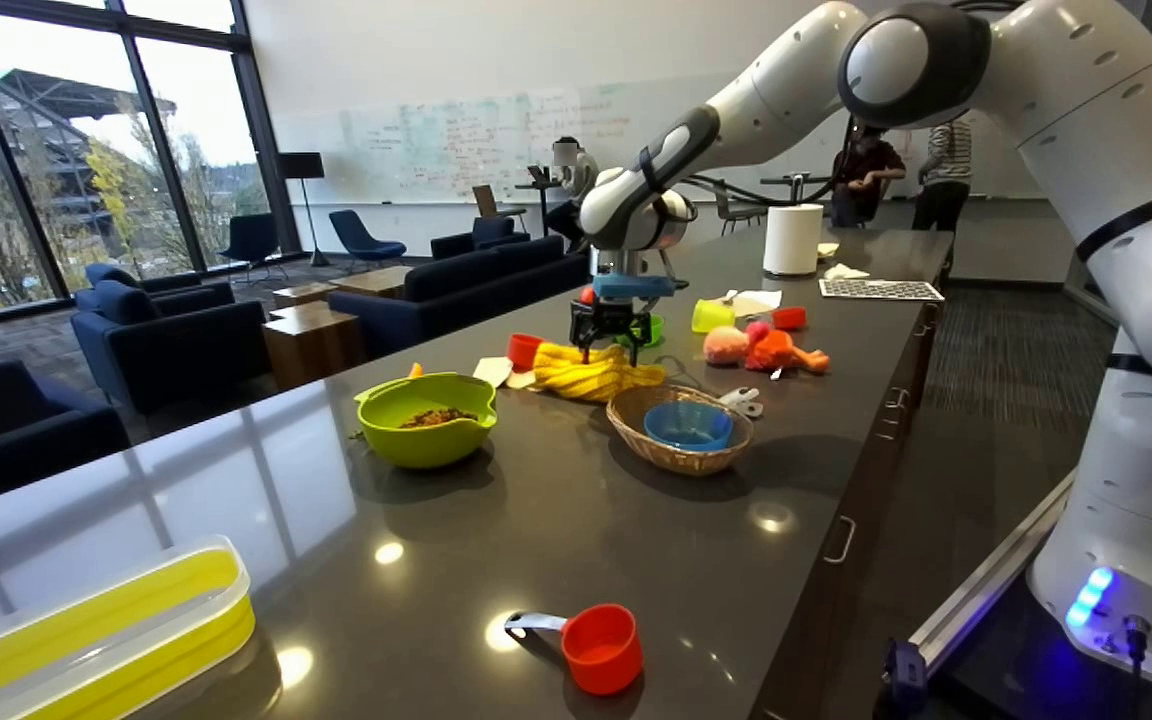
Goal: Move the towel to the right, use it to wipe the kitchen countertop and then move it back to the left
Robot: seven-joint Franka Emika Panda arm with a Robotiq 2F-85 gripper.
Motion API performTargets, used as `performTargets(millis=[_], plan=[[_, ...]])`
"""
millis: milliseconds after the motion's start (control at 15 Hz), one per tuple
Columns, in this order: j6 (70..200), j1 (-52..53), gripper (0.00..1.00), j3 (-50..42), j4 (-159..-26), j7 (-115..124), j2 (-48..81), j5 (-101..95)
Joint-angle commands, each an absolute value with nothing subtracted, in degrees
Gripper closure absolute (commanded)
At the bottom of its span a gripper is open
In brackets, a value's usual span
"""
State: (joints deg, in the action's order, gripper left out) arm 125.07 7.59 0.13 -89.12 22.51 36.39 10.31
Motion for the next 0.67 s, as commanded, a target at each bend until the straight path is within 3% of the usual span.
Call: performTargets(millis=[0,600], plan=[[124.06,5.73,0.00,0.52,-88.92,22.15,36.29,11.79],[124.67,1.50,0.00,0.64,-83.49,20.81,39.49,15.26]])
